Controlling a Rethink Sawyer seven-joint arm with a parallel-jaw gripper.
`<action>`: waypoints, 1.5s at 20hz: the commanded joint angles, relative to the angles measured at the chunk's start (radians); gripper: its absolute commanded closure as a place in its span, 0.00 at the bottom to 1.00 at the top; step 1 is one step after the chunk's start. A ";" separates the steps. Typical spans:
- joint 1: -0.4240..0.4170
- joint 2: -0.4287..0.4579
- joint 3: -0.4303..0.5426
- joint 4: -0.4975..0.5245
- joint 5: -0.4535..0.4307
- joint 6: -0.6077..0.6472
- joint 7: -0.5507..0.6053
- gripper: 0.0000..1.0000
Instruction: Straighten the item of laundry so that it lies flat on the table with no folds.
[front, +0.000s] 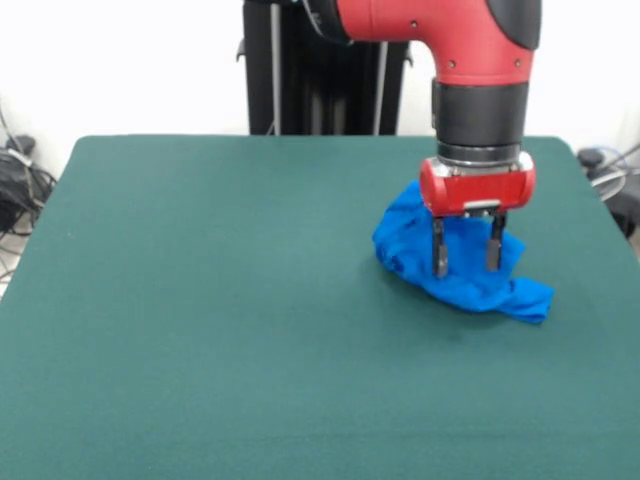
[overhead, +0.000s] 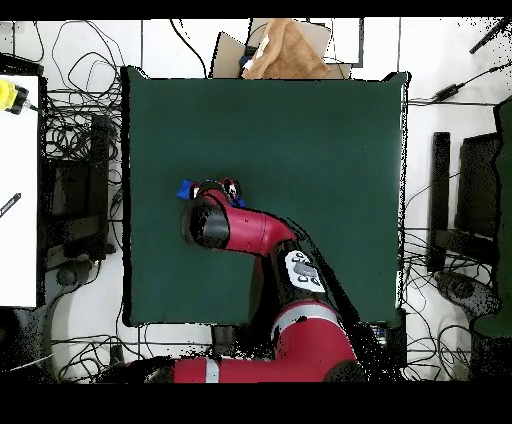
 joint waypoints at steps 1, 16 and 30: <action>0.009 -0.007 0.033 -0.029 -0.057 0.106 0.100 0.00; 0.149 -0.110 -0.115 -0.067 -0.003 0.404 0.171 0.00; 0.116 -0.052 -0.085 -0.065 -0.046 0.334 0.185 0.00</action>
